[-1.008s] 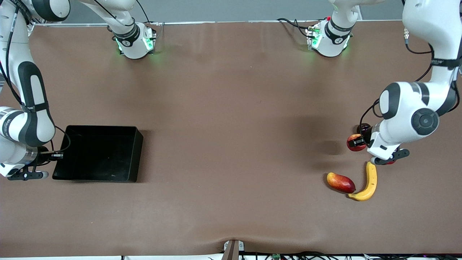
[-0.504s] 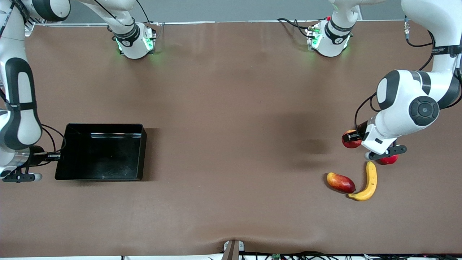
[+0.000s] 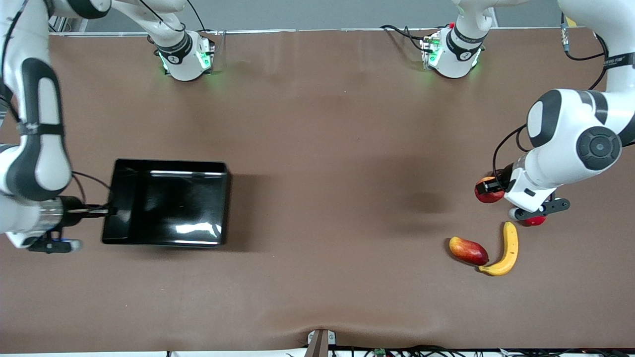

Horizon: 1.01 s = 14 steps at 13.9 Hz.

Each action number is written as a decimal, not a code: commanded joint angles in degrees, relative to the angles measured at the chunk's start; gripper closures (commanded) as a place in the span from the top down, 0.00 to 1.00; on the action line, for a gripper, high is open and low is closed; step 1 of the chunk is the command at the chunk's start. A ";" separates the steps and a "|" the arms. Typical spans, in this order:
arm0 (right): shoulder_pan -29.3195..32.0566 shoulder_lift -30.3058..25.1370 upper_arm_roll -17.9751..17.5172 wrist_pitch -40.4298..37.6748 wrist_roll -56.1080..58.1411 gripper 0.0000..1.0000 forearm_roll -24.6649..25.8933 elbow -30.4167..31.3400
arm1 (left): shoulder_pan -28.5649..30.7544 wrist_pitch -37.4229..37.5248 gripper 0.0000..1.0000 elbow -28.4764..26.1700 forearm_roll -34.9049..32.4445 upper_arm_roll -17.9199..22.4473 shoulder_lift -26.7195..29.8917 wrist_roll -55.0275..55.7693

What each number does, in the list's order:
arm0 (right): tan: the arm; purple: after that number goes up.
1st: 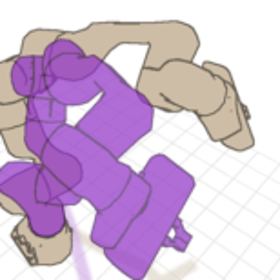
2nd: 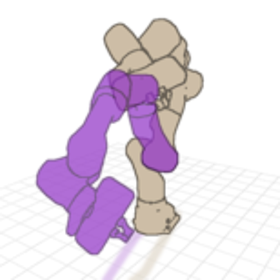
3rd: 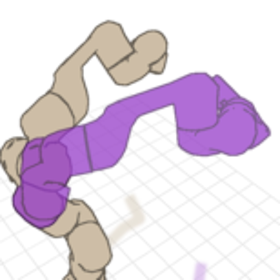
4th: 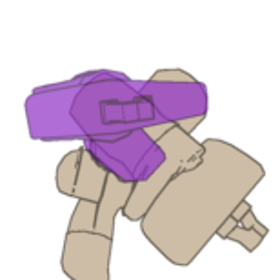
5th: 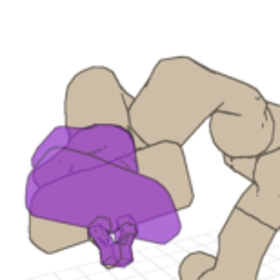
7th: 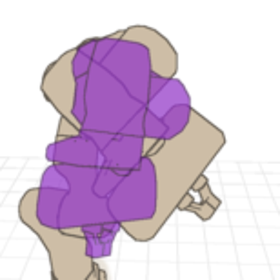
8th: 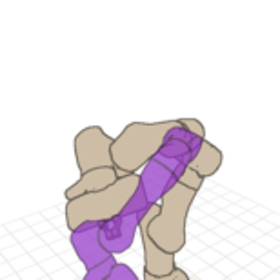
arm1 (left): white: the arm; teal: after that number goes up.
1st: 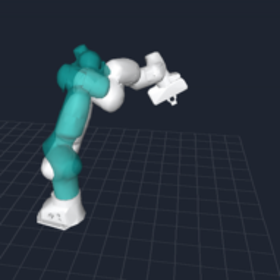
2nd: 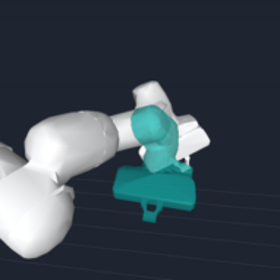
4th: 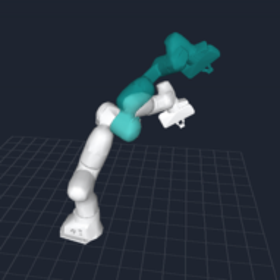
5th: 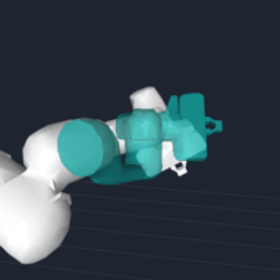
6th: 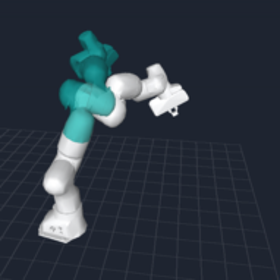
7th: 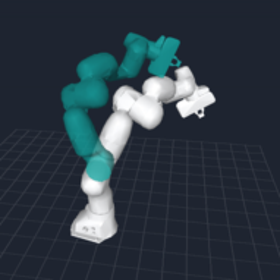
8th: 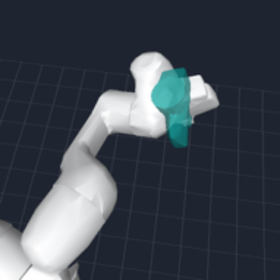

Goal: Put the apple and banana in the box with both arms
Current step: 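Slide the black box toward the table middle with the right gripper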

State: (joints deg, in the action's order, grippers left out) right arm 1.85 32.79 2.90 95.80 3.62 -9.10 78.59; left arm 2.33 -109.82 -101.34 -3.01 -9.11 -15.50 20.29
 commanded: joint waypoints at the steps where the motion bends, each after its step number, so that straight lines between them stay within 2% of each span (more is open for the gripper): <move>1: -5.09 -2.20 0.36 -1.41 -3.87 0.00 -2.23 0.60 | 0.13 2.85 0.00 1.93 -0.76 -0.56 0.91 0.19; 3: -8.08 -2.47 0.44 -0.88 -4.23 0.00 -6.17 0.68 | 0.13 4.61 0.00 3.07 -0.68 -1.61 1.00 0.81; 6: -13.70 -1.94 0.44 1.83 -4.93 0.00 -9.00 1.38 | 0.13 6.46 0.00 5.00 -0.50 -2.67 1.09 2.03; 10: -21.26 -1.33 0.44 8.42 -11.95 0.00 -9.18 3.23 | 0.04 7.87 0.00 6.06 -0.32 -3.20 1.27 2.83; 14: -28.03 1.92 0.44 15.54 -20.57 0.00 -9.35 3.41 | 0.13 8.04 0.00 6.07 -0.15 -4.68 1.35 3.79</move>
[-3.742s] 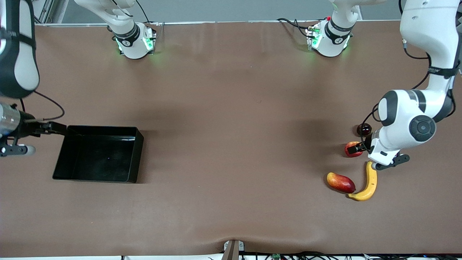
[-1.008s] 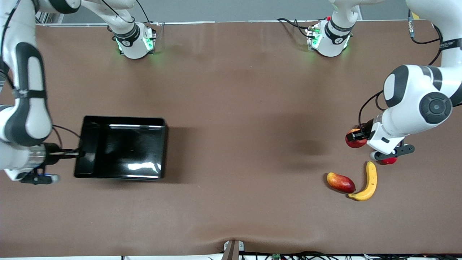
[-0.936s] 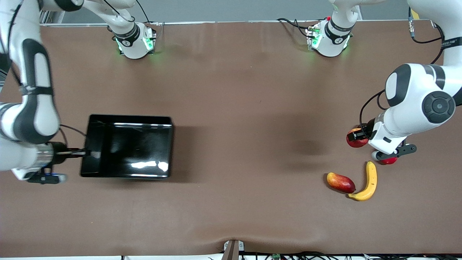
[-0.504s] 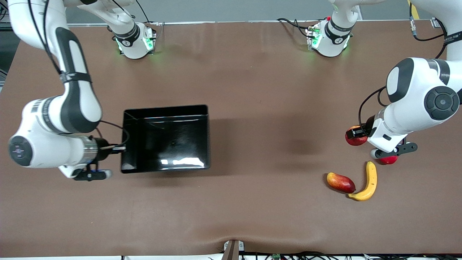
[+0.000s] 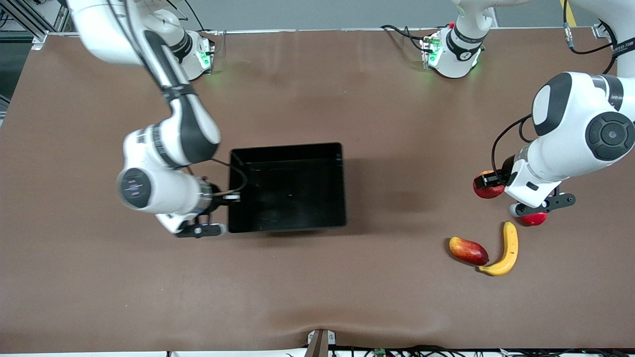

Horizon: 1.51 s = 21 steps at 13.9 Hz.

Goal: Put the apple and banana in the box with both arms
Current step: 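Slide the black box toward the table middle with the right gripper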

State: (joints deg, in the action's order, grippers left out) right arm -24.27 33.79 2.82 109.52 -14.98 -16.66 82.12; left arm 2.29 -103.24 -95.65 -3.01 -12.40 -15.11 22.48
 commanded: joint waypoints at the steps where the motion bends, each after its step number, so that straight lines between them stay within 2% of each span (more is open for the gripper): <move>1: -2.96 2.15 0.52 3.66 -3.02 0.00 -1.80 0.23 | 0.18 1.63 0.00 0.55 0.02 -2.18 1.13 2.47; 5: -6.66 3.73 0.60 12.11 -6.46 0.00 -1.80 3.04 | 0.09 1.81 0.00 1.87 0.02 -5.26 1.05 7.74; 10: -8.07 6.37 0.60 14.32 -6.46 0.00 -1.80 3.04 | -0.09 1.81 0.00 2.31 0.02 -6.05 0.70 9.07; 11: -7.98 6.38 0.60 14.23 -6.72 0.45 -1.80 3.04 | -0.17 1.81 0.00 2.31 0.02 -6.05 0.70 9.07; 12: -7.89 6.38 0.60 14.14 -7.25 0.99 -1.71 2.95 | -0.09 1.81 0.00 2.31 0.02 -6.05 0.61 9.07; 16: -6.14 5.15 1.04 10.56 -8.13 1.00 -1.62 1.73 | -0.26 1.81 0.00 2.31 0.02 -6.14 0.34 10.03; 18: -3.78 1.82 1.57 2.93 -8.05 1.00 -0.74 -1.77 | -0.35 1.81 0.00 2.40 0.02 -6.05 0.34 9.95; 21: 0.09 1.72 2.45 -5.61 -6.91 1.00 2.50 -8.28 | -0.35 1.81 0.00 2.49 0.20 -6.14 0.34 9.95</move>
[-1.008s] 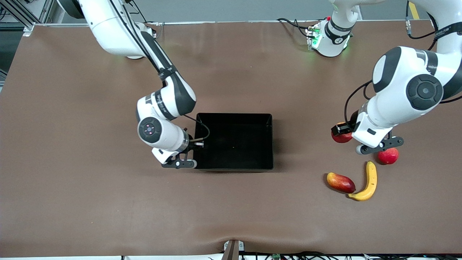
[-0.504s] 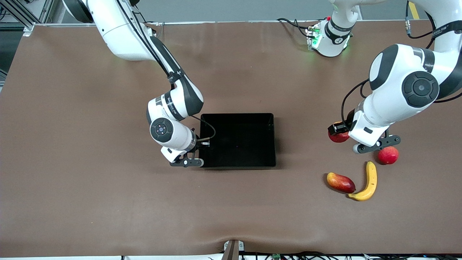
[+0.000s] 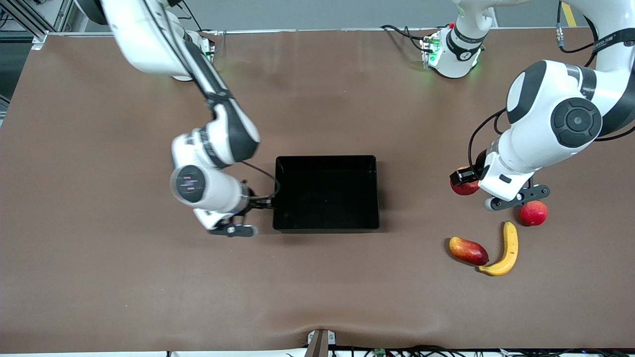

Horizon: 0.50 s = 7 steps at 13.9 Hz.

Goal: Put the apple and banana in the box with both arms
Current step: 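Lift the apple with the left gripper while the right gripper withdraws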

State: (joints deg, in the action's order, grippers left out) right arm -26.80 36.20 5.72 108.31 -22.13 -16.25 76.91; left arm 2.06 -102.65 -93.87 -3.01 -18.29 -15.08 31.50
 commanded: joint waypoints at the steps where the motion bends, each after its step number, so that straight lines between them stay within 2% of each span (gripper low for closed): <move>1: 3.32 -0.87 -0.19 -7.03 0.68 1.00 3.15 -4.30 | -0.12 1.05 0.00 0.44 0.89 -0.26 -0.55 1.37; 4: 8.76 -1.83 0.52 -17.39 0.94 1.00 4.82 -10.00 | -1.96 0.53 0.00 0.53 3.62 -0.26 -2.49 4.78; 7: 14.82 -4.72 0.34 -19.72 0.94 1.00 4.83 -10.99 | -6.61 -1.23 0.00 0.70 3.97 -0.26 -3.81 12.07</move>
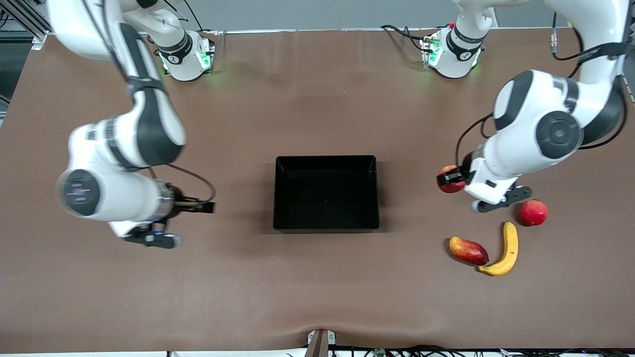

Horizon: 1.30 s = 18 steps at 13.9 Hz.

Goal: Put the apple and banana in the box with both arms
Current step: 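Lift the apple with the left gripper while the right gripper withdraws, then lower the apple into the box and open the left gripper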

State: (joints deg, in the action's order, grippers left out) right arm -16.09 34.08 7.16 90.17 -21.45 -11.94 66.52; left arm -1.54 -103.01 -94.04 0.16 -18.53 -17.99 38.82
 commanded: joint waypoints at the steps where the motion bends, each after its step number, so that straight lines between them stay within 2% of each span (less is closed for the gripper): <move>1: 5.35 -3.83 -1.10 -1.57 1.49 1.00 0.77 -0.26 | -4.60 -1.83 0.00 0.88 0.72 -0.01 -1.95 8.08; 5: 10.45 -9.71 -1.01 -1.22 10.09 1.00 4.55 2.81 | -11.19 -4.21 0.00 5.17 0.71 -0.01 -8.62 17.06; 8: 15.02 -14.02 -1.01 -1.57 20.36 1.00 5.17 4.84 | -16.64 -10.34 0.00 7.03 0.89 0.16 -13.81 22.77; 10: 16.87 -18.93 -1.01 -0.87 22.06 1.00 5.34 8.61 | -18.93 -14.31 0.00 7.03 0.37 0.16 -16.10 24.72; 13: 16.79 -26.58 -1.19 0.36 22.24 1.00 9.81 14.06 | -21.75 -15.99 0.00 7.03 -0.68 0.78 -18.83 24.99; 16: 16.18 -36.85 -1.62 0.27 22.59 1.00 10.18 22.30 | -22.81 -16.08 0.00 6.59 -4.38 0.78 -21.20 25.16; 18: 14.77 -39.34 -2.33 0.45 22.59 1.00 12.10 24.18 | -22.90 -16.08 0.00 6.59 -4.38 0.69 -22.44 25.16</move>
State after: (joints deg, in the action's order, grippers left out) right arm -0.01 0.30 5.76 88.64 0.83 -2.49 84.04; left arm -23.77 -119.05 -88.56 -3.12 -18.29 -39.21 63.10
